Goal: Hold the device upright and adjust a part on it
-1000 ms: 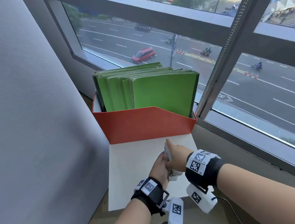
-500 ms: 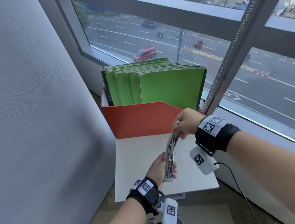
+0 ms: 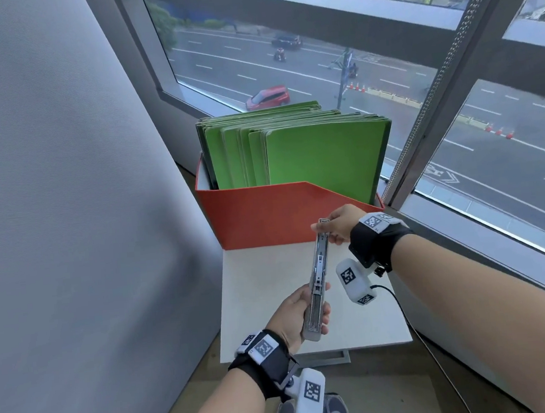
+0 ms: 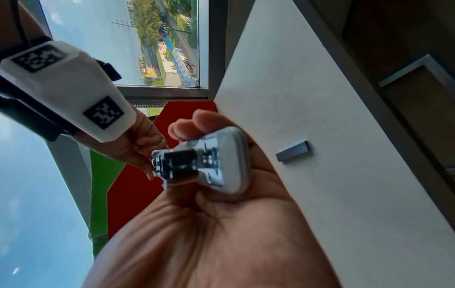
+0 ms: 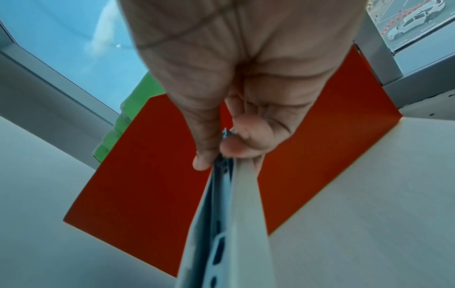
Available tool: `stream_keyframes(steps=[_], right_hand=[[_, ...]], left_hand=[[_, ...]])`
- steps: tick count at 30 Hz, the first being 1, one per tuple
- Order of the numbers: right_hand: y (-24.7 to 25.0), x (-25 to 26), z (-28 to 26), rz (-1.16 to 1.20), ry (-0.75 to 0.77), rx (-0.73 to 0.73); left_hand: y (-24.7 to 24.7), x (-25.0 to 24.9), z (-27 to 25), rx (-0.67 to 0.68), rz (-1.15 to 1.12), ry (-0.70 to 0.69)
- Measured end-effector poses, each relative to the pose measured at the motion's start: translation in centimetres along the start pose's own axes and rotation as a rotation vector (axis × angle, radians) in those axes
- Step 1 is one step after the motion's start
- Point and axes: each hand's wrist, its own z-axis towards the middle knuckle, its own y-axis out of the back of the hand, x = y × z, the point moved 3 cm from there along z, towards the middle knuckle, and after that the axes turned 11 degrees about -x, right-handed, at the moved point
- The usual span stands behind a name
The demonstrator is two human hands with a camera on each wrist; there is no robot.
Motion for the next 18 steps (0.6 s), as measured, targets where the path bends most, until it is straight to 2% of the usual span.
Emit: stream_keyframes(steps=[4,9,14,16,18], right_hand=[[-1.1,-0.1,-0.2,-0.037,0.014,0.008],[-2.2,0.4,-0.3,-0.023,0.123,0.000],[-3.7,0.7,-0.5,0.222,0.094,0.067],[-4.9,-0.5,-0.2,0.111,0.094,0.060],[-6.8,-2.4,-0.2,-0.096,0.106,0.112]], left_hand=[[0.9,0.1,0.0,-0.020,0.006,0.007],[0.8,-1.2,0.9,-0.044,-0.001,0.003],[2.1,-1.9,1.8,-0.140,-0.035,-0.063],[3.3,-2.2,2.1,-0.186,-0.048,-0.074],[4.6,-2.4,2.2,-0.231,-0.051,-0.079]])
